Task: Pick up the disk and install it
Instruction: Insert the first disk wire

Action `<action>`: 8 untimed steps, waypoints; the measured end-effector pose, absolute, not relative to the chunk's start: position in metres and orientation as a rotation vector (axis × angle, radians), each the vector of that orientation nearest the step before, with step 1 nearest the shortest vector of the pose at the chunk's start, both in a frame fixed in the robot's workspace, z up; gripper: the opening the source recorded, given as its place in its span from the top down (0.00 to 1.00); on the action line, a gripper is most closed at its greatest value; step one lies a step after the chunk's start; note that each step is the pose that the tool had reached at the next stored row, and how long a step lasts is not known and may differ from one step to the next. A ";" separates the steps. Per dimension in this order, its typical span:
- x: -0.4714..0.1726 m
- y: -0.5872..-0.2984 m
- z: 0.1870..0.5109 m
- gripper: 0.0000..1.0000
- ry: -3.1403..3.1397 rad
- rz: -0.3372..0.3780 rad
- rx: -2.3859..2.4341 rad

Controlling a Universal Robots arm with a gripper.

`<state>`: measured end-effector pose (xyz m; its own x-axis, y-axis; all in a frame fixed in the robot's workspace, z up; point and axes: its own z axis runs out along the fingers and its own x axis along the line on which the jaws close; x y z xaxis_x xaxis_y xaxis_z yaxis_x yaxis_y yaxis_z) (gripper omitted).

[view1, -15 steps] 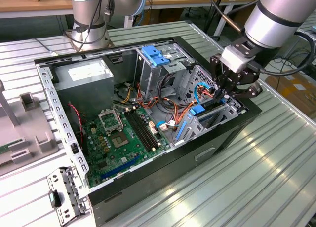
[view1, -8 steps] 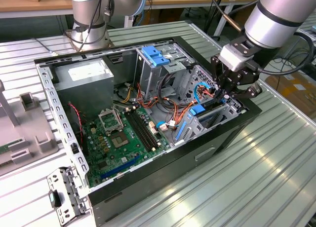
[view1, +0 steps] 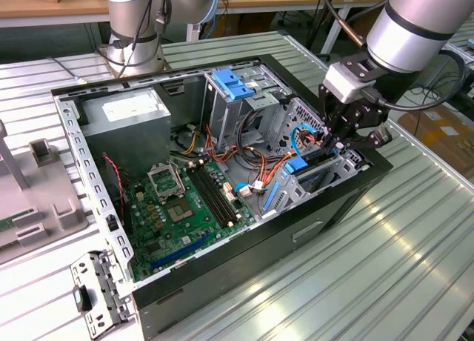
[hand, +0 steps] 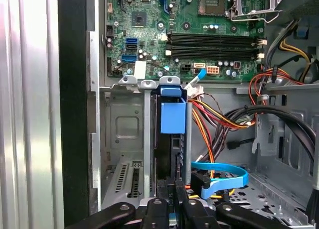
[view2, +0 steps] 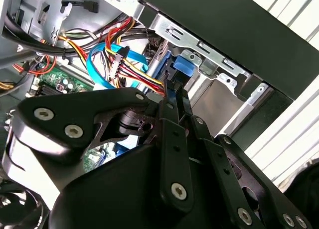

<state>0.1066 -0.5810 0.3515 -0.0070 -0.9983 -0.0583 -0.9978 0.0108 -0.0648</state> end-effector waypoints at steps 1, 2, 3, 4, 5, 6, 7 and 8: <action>0.106 -0.581 0.351 0.83 2.177 -0.008 -2.142; 0.106 -0.581 0.351 0.83 2.187 -0.009 -2.132; 0.106 -0.581 0.351 0.83 2.192 -0.009 -2.127; 0.105 -0.581 0.351 0.83 2.192 -0.009 -2.127; 0.105 -0.581 0.351 0.83 2.192 -0.009 -2.127; 0.105 -0.581 0.351 0.83 2.192 -0.008 -2.126; 0.105 -0.580 0.351 0.83 2.192 -0.008 -2.126; 0.105 -0.580 0.351 0.83 2.192 -0.008 -2.126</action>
